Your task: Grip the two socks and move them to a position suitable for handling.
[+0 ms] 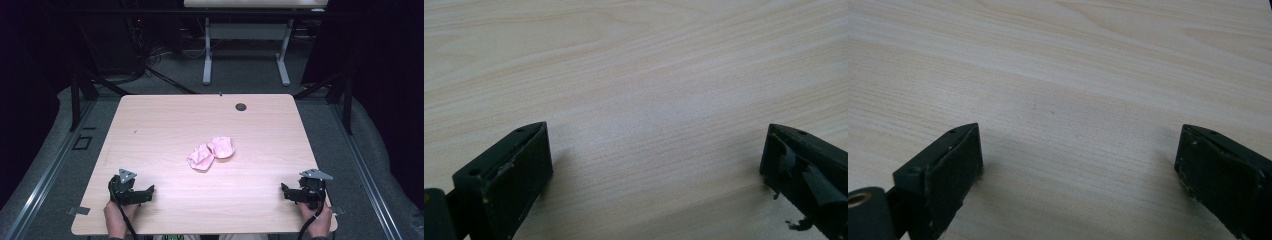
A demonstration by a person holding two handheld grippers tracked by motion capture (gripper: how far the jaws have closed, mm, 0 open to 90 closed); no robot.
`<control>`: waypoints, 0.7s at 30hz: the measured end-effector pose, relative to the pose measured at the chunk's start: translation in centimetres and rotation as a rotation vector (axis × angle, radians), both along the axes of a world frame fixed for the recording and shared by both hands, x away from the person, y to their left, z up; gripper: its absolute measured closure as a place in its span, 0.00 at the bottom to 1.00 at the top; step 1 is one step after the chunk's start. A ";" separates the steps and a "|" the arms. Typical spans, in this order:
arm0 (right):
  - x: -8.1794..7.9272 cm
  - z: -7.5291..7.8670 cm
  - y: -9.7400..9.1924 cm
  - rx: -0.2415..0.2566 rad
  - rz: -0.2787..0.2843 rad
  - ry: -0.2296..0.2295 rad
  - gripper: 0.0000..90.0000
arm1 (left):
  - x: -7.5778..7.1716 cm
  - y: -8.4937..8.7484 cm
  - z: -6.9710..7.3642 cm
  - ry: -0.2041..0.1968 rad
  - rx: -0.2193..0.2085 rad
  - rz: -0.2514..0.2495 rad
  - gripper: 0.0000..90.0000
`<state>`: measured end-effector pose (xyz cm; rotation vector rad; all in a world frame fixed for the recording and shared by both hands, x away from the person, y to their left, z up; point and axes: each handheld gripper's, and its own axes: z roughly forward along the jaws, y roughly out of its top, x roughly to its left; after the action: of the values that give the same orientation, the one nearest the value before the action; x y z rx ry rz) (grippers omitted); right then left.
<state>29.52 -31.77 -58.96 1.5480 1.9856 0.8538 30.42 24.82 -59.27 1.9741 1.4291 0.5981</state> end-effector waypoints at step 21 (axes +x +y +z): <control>0.0 0.0 0.0 0.001 -0.001 0.002 0.05 | 0.7 0.0 0.6 0.062 0.005 -0.062 0.00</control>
<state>29.53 -31.75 -58.95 1.5504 1.9860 0.8535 31.12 24.78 -58.71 2.0496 1.3982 0.5179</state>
